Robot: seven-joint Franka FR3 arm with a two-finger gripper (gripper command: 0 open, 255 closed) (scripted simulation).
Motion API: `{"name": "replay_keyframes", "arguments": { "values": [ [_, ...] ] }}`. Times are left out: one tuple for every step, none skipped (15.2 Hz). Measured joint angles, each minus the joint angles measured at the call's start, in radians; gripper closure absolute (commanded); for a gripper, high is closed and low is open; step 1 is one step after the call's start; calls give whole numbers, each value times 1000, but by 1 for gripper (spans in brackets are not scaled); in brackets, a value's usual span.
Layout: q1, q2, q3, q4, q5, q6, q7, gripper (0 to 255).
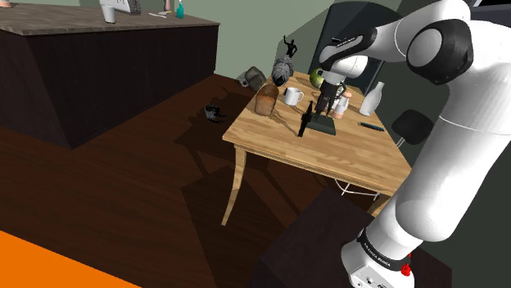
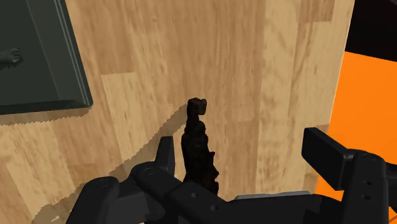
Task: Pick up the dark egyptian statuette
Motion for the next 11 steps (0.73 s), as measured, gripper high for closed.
{"name": "replay_keyframes", "arguments": {
  "values": [
    [-16,39,4,34,33,-5,-40,0],
    [-34,77,9,69,63,-11,-75,0],
    [-42,98,15,85,79,-11,-89,0],
    [-48,114,19,94,91,-8,-101,0],
    [-51,121,21,92,98,0,-108,0],
    [-53,127,23,85,103,11,-114,0],
    [-56,137,27,84,112,19,-120,0],
    [-57,142,29,79,117,29,-124,0],
    [-60,148,31,69,123,42,-131,0],
    [-61,156,33,67,129,50,-135,0],
    [-60,157,35,64,131,54,-134,255]
  ]
}}
